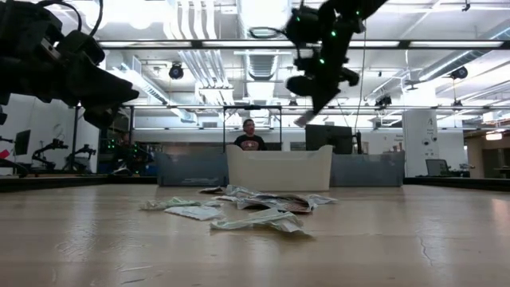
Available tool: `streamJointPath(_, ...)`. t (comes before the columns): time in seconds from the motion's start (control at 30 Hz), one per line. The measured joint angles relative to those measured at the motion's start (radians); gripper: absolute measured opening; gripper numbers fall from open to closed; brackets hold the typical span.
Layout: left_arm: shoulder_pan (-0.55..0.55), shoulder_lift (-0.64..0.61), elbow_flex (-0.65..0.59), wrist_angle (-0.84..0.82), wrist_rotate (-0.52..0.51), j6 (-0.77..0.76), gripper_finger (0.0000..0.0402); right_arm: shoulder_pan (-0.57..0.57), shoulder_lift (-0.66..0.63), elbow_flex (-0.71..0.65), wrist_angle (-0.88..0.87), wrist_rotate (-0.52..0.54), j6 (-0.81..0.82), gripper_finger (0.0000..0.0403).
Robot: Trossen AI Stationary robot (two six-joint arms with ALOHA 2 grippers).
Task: Pick & Place First Aid Supplies
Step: Put the orange ointment pack into the right black bin, then put the blue alcohol pad into the white bin
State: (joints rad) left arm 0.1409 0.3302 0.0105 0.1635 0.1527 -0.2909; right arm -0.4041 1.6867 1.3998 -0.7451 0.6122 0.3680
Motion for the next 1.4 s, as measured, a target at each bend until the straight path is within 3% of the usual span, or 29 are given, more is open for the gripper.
streamJointPath(0.3, 0.000, 0.000, 0.000, 0.000, -0.083, -0.001, 0.0094, -0.225, 0.025, -0.008, -0.193, -0.025, 0.034, 0.0008)
streamJointPath(0.5, 0.000, 0.000, 0.000, -0.001, -0.128, -0.001, 0.0094, -0.314, 0.065, -0.014, -0.218, -0.165, 0.034, 0.0008)
streamJointPath(0.87, 0.000, 0.000, 0.000, -0.001, -0.155, 0.000, 0.0094, -0.336, 0.174, -0.015, -0.223, -0.206, -0.053, 0.0008)
streamJointPath(1.17, 0.000, 0.000, 0.000, -0.002, -0.155, 0.005, 0.0094, -0.336, 0.182, -0.018, -0.224, -0.257, -0.099, 0.0009)
streamJointPath(1.4, 0.000, 0.000, 0.000, -0.002, -0.154, 0.006, 0.0094, -0.336, 0.182, -0.019, -0.224, -0.280, -0.095, 0.0048)
